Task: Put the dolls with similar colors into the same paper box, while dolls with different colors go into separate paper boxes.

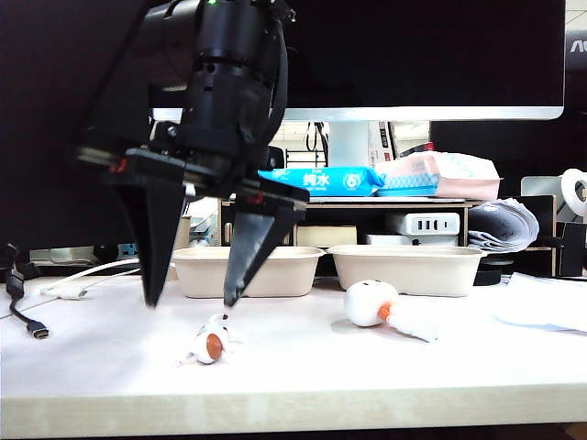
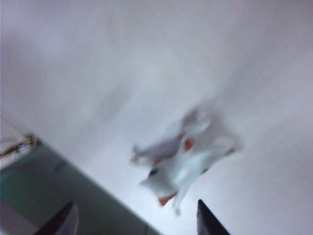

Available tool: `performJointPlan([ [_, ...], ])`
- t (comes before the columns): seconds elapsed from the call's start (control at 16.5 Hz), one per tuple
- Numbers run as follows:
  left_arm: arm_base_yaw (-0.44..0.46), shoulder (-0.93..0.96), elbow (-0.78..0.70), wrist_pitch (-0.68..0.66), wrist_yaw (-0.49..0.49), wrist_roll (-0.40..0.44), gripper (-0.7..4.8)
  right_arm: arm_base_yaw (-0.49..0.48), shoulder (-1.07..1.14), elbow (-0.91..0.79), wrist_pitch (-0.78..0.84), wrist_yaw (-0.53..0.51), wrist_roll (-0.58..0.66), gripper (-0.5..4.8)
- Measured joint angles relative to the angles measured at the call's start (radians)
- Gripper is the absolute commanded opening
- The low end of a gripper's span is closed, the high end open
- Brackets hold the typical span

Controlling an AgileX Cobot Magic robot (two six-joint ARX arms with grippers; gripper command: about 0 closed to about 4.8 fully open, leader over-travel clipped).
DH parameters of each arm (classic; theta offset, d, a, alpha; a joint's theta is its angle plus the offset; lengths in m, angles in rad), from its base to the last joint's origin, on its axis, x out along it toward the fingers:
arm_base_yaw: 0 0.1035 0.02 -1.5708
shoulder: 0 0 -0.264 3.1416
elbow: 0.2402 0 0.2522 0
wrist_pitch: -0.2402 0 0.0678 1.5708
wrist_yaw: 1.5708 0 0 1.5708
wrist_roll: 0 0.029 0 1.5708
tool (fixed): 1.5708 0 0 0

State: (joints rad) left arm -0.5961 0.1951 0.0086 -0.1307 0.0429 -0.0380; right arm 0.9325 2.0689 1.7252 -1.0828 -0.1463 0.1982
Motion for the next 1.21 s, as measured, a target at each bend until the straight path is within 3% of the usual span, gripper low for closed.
performJointPlan([
  [0.3,-0.008,0.000,0.000,0.000,0.000,0.000,-0.05,-0.004,0.002,-0.074,0.026,0.041,0.023,3.10],
  [1.21,-0.008,0.000,0.000,0.000,0.000,0.000,-0.05,-0.004,0.024,-0.078,0.145,0.098,0.092,3.05],
])
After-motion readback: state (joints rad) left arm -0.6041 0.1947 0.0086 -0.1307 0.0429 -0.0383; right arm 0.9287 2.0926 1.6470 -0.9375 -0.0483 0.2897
